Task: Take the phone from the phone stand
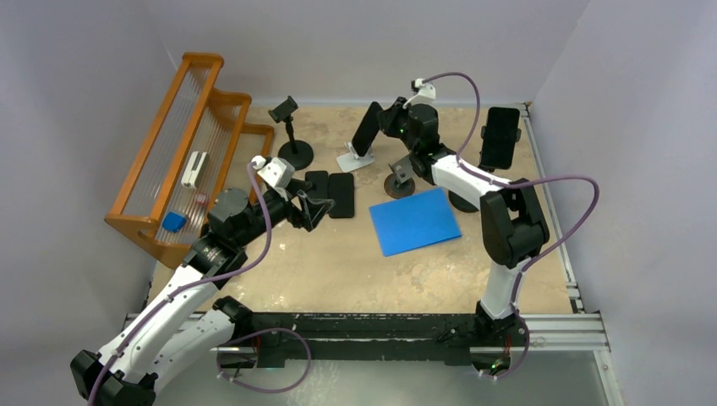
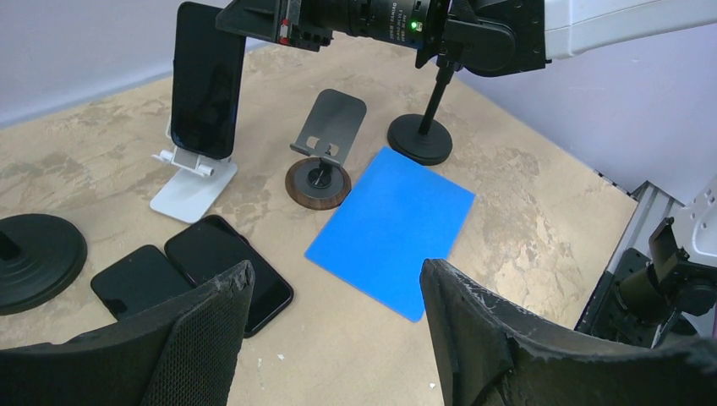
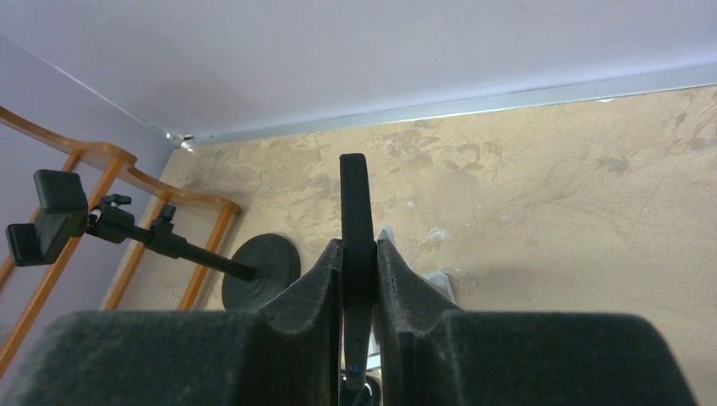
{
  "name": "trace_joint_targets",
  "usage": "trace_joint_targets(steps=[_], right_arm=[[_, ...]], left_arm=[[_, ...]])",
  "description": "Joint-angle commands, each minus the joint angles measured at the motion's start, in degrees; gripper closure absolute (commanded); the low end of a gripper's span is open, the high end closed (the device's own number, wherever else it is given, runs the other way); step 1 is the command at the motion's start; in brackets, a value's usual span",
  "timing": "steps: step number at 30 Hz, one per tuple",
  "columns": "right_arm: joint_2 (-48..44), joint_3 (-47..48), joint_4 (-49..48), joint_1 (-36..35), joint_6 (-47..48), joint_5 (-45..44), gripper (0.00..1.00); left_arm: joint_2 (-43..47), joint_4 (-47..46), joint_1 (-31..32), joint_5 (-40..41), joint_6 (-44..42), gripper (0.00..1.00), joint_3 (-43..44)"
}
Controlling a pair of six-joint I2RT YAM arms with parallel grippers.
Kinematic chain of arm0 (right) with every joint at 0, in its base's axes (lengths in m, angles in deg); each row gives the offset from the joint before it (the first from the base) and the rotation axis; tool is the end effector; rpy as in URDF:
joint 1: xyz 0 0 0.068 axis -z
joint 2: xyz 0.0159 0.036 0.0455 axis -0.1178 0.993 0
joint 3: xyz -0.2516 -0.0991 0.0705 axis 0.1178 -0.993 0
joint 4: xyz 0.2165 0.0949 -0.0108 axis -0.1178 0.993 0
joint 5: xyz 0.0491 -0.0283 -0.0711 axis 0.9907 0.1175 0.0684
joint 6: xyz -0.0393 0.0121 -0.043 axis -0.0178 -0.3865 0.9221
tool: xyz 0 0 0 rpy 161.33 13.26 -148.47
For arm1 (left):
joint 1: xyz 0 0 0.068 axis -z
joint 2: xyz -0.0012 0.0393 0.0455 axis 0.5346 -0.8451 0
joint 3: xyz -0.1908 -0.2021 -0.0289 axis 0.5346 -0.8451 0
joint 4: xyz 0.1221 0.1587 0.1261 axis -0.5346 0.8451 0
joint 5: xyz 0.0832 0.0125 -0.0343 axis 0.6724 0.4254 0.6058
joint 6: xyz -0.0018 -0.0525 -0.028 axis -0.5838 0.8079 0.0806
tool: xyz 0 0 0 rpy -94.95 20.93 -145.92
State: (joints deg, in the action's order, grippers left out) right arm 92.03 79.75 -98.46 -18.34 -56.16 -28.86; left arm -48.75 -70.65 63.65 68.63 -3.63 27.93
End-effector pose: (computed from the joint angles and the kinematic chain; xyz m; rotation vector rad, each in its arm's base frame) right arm 0.3968 0.1805 0.3139 0.1585 1.6005 0.6640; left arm 0.1280 -0.0917 0.3421 0.4822 1.6107 -0.8066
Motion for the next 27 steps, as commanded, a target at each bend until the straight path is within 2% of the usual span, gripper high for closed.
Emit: trace_joint_targets(steps=[1, 16, 27], right_arm=[[-4.97, 0.67, -5.23, 0.05, -1.64, 0.70, 1.00], [-7.89, 0.71, -5.08, 0.03, -3.90, 0.96, 1.00], [-12.62, -1.74, -5.48, -0.04, -9.23, 6.31, 1.00]], left_arm=[[0.42, -1.70, 0.61, 0.78, -0.93, 0.30, 2.60], [0.91, -1.61, 0.83, 1.61, -1.02, 0.30, 2.61], [1.63, -1.79, 0.84, 2.01, -0.93, 0.30, 2.51]])
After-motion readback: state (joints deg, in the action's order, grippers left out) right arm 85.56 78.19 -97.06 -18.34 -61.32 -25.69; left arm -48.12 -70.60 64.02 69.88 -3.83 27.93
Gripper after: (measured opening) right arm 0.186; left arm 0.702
